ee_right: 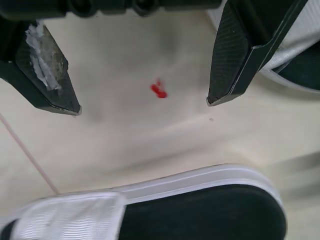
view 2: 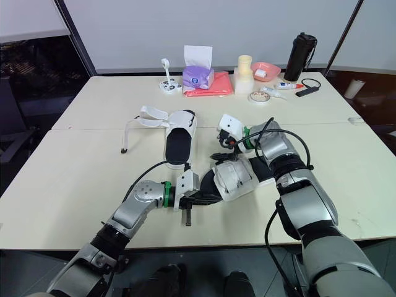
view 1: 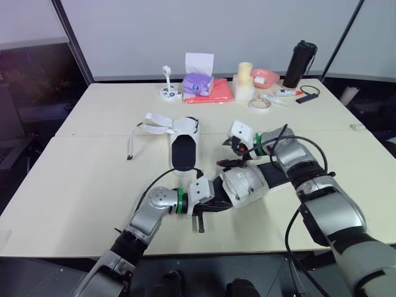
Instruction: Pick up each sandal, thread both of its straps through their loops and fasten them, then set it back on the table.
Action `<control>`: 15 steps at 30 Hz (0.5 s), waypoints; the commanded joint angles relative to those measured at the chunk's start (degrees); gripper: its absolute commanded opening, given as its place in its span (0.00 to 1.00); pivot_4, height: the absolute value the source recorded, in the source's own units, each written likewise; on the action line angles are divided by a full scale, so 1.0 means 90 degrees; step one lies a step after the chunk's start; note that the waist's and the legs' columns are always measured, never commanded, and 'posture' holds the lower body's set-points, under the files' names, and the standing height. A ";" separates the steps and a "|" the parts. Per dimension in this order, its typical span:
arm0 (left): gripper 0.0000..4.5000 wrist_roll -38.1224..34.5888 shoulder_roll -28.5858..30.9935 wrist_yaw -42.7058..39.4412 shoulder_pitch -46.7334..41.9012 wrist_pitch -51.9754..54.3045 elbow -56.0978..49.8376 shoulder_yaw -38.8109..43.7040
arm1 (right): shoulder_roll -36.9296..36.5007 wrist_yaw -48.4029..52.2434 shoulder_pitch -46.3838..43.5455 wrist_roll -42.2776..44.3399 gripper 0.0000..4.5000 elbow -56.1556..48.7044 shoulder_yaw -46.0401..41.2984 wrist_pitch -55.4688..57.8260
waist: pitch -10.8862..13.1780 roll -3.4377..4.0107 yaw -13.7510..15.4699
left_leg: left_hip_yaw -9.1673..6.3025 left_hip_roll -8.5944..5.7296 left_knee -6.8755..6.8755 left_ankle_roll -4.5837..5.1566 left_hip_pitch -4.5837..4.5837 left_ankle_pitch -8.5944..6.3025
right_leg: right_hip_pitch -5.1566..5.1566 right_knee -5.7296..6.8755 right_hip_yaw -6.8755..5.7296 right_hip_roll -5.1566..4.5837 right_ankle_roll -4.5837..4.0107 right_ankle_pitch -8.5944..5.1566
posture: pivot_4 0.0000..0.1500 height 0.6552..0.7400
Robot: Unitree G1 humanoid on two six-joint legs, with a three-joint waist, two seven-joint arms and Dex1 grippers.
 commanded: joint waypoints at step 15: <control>0.00 -0.1080 0.0492 0.0390 -0.0272 0.1149 -0.1209 0.1367 | -0.1861 -0.0838 0.2183 0.0139 0.97 -0.3826 -0.1243 -0.0565 | 0.0022 0.0033 -0.0028 | 0.0006 0.0003 -0.0008 0.0000 -0.0030 0.0002 | -0.0020 0.0002 0.0011 -0.0002 0.0001 0.0000 | 1.00 1.00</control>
